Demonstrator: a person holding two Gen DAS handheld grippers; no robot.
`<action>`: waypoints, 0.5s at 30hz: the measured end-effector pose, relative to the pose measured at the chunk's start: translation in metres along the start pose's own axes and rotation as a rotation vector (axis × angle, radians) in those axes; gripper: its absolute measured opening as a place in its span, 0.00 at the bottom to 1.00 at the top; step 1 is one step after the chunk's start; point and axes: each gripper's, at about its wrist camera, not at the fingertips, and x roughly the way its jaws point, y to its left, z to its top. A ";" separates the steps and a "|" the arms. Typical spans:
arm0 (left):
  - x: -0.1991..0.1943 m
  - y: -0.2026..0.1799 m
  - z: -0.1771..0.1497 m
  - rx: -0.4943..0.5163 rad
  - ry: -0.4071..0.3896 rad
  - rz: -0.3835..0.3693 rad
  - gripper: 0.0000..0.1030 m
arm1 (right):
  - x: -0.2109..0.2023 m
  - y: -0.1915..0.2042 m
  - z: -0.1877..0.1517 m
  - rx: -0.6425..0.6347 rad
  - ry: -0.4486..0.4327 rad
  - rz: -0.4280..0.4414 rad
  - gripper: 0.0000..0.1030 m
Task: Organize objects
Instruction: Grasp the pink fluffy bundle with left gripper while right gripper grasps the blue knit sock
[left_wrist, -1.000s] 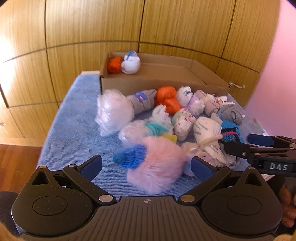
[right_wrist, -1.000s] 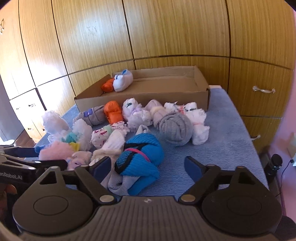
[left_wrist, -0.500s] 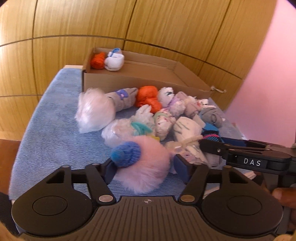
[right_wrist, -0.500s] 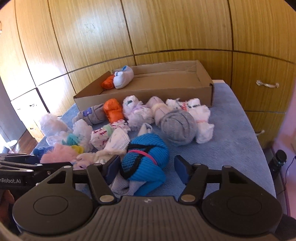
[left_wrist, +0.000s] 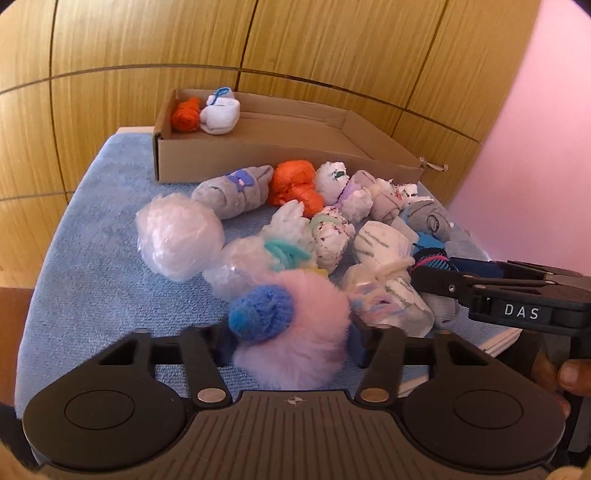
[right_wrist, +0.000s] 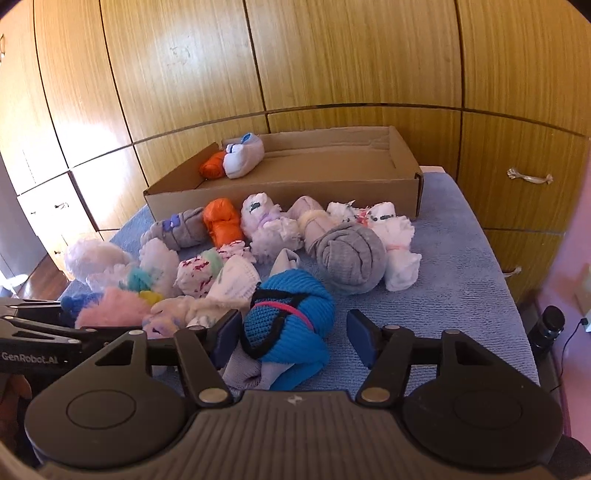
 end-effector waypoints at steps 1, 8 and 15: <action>0.000 -0.001 0.000 0.007 0.002 -0.004 0.49 | -0.002 -0.001 0.000 0.002 -0.005 0.011 0.47; -0.008 -0.003 -0.004 0.020 -0.003 -0.028 0.44 | -0.011 -0.007 0.000 0.003 -0.025 0.024 0.40; -0.013 -0.001 -0.010 0.030 0.000 -0.064 0.44 | -0.015 -0.010 -0.006 -0.021 -0.027 0.007 0.39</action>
